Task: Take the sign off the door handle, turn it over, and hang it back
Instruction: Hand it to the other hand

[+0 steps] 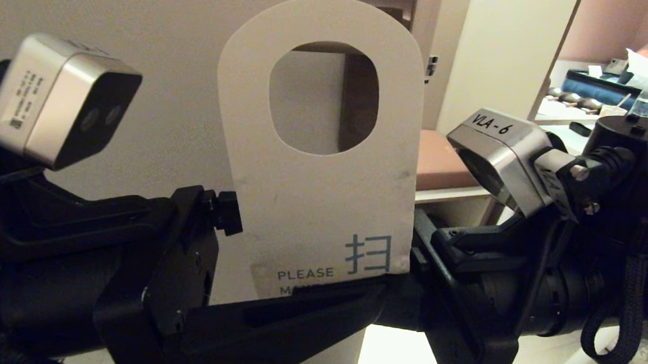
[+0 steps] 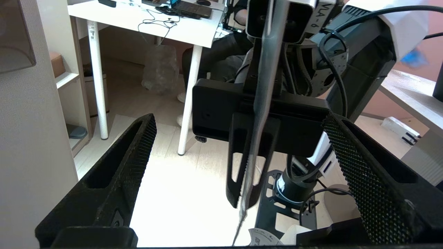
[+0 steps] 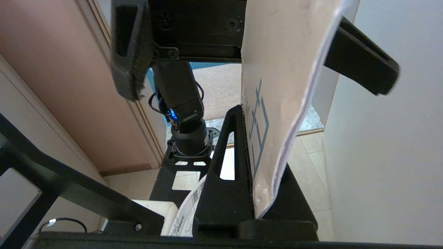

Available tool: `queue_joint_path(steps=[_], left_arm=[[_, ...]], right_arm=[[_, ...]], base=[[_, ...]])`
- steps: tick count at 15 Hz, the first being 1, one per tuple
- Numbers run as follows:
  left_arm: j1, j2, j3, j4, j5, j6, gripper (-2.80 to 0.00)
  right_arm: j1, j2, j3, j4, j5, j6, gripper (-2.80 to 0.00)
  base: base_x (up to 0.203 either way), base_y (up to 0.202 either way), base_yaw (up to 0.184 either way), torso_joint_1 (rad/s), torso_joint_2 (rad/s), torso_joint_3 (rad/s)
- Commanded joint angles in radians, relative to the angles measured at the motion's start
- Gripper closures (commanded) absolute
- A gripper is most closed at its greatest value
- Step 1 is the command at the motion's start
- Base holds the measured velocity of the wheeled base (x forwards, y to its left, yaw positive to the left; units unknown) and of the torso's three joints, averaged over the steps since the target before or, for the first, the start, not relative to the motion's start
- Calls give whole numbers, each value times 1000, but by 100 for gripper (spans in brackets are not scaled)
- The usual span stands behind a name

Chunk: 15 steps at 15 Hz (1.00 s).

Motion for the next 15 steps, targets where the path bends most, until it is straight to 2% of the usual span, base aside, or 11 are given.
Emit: queue_joint_path(steps=[1,9,10,11,15], left_arm=[[-3,4,1,-3,-2,-2,-280],[-7,3,3,-3,-2,5,-280],[-7,3,3,-3,-3,6,-151],[-8,3,1,-3,-3,5,0],[-15,-3,0,-3,-3,-3,0]], right_arm=[[4,0,0,-4,5,0,0],[17,6,0,-4,5,-1,0],[17,6,0,-4,5,-1,0],[17,6,0,-4,5,-1,0],[17,7,1,-4,5,-1,0]], base=[[0,0,0,0,0,0],[0,0,0,0,0,0],[0,0,0,0,0,0],[0,0,0,0,0,0],[0,0,0,0,0,0]])
